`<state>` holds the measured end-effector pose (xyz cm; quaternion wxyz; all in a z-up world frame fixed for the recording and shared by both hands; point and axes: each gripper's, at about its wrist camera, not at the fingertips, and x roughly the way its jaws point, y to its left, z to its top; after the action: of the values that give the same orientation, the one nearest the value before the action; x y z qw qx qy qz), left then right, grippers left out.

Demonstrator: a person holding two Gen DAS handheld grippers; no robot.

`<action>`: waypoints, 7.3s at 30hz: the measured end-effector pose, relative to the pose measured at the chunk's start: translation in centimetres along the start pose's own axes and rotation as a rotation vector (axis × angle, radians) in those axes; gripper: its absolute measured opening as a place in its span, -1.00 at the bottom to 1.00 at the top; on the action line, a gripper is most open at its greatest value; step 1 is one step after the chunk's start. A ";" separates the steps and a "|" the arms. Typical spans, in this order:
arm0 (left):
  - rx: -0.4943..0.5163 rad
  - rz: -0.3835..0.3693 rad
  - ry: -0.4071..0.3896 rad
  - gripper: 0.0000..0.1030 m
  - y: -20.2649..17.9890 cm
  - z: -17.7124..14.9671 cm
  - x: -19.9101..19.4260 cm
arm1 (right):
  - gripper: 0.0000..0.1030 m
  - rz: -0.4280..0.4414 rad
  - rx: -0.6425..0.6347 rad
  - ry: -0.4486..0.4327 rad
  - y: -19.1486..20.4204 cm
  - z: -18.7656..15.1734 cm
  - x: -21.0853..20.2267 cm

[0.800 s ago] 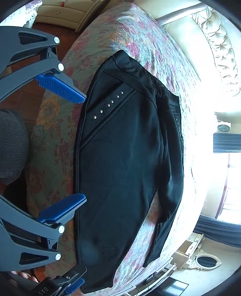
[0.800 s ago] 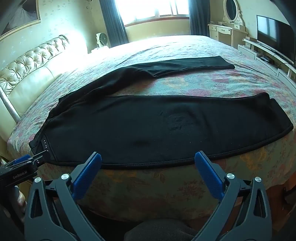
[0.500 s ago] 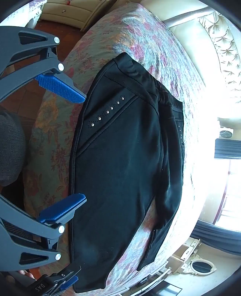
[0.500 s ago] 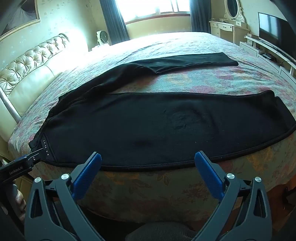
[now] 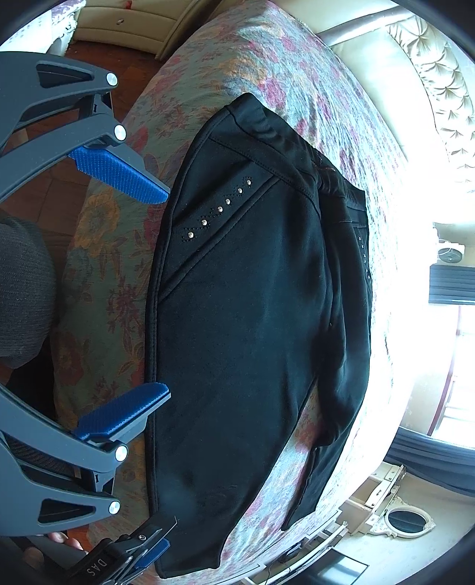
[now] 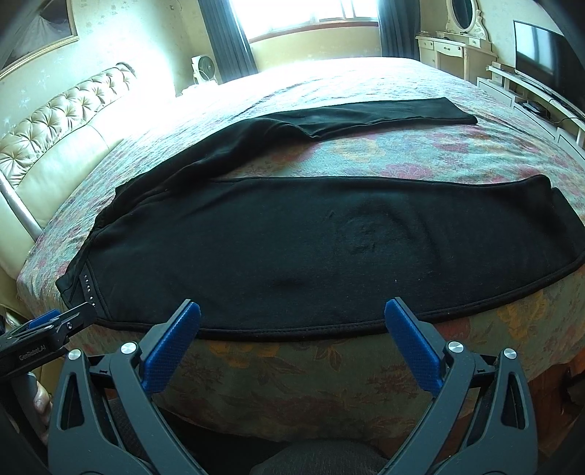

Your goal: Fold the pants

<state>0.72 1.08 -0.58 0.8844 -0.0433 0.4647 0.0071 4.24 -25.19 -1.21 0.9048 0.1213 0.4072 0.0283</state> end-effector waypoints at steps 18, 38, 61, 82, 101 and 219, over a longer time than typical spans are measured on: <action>-0.269 -0.415 0.023 0.89 18.3 16.2 5.8 | 0.96 0.098 -0.029 0.024 2.8 2.2 2.7; -0.314 -0.676 0.048 0.88 23.2 28.9 24.0 | 0.96 0.279 -0.031 0.136 6.3 4.9 8.1; -0.273 -0.590 0.118 -0.56 22.7 28.1 27.4 | 0.96 0.067 -0.625 0.110 2.0 33.2 24.9; -0.351 -0.669 -0.076 -0.55 24.5 27.9 22.3 | -0.81 0.050 -0.769 0.013 1.4 31.3 22.6; -0.434 -0.691 -0.076 -0.47 26.1 7.5 9.2 | -0.72 -0.099 -0.763 -0.058 -0.3 3.4 6.0; -0.265 -0.662 0.090 0.19 -7.3 7.6 11.1 | -0.05 -0.284 0.395 0.014 -42.5 9.2 0.7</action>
<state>13.66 -5.86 -4.88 0.8042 -0.3059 0.4590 -0.2214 9.52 -68.02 -6.19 0.8557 0.2373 0.4239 -0.1784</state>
